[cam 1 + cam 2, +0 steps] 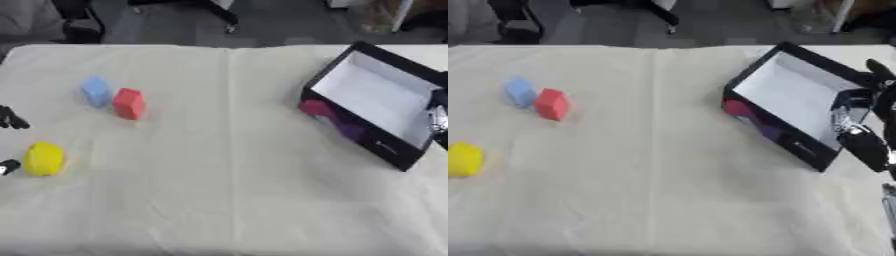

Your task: Pick up the objects with one hand, pass them to the other hand, and then place them into the box on the other side of the table.

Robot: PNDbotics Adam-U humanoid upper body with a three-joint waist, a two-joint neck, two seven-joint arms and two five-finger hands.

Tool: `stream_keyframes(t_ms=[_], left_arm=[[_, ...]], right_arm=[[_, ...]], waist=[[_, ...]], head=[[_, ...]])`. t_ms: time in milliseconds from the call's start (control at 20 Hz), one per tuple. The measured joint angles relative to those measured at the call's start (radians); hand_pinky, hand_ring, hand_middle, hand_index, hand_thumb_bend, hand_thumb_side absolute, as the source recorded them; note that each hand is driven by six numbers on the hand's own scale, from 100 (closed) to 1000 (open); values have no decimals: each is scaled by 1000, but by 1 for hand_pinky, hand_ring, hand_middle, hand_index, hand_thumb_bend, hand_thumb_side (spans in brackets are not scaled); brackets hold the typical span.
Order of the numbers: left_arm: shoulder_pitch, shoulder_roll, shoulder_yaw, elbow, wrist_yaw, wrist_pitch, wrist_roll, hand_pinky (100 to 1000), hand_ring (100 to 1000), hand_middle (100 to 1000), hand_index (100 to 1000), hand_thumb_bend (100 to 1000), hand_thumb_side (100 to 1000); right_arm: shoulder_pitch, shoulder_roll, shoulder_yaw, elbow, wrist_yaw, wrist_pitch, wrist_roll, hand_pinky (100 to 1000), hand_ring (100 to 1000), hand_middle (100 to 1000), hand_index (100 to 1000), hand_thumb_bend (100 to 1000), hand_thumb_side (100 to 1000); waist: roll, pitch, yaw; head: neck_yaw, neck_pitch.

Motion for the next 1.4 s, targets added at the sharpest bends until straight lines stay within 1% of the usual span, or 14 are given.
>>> stream_keyframes(t_ms=[300,550,650,700,750,800,1000,1200,1400], left_arm=[[-37,-42,-29,58,-67,2,7,769,687,681,841,361,387],[-56,-73,-46,99,-131,12,26,764,687,682,841,364,361],[-63,-82,-52,116,-161,16,40,754,675,669,830,356,345],[-66,-87,-53,126,-173,16,47,721,627,615,789,334,307],[-71,-90,-55,134,-184,16,55,710,610,595,771,323,291],[-74,-95,-56,142,-193,16,64,688,576,554,736,300,260],[-79,-110,-57,164,-209,16,119,625,495,459,642,218,191],[-75,-121,-50,164,-196,21,174,578,451,398,576,167,152],[-59,-121,-27,133,-154,34,211,554,429,371,545,128,153]], right_arm=[[0,0,0,0,-1,-1,2,693,711,791,958,100,384],[-1,0,3,0,-2,-2,6,694,711,791,959,100,385],[-1,0,4,0,-2,-2,6,694,711,791,960,100,386],[-1,0,5,0,-2,-2,6,694,710,791,960,100,387],[-1,0,5,0,-2,-3,7,694,711,791,960,100,387],[-1,0,5,0,-2,-3,7,694,710,791,960,100,387],[-1,0,5,0,-3,-3,7,694,711,791,960,100,387],[-2,0,5,0,-3,-3,7,694,710,791,961,100,387],[-3,0,5,1,-3,-3,7,695,710,790,959,100,386]], waist=[[-5,1,-5],[-6,7,-8],[-7,7,-9],[-7,7,-9],[-7,8,-9],[-7,8,-9],[-10,10,-9],[-12,12,-8],[-13,12,-5]], head=[[4,-4],[9,-7],[11,-7],[12,-7],[13,-7],[13,-7],[13,-8],[12,-8],[8,-8]])
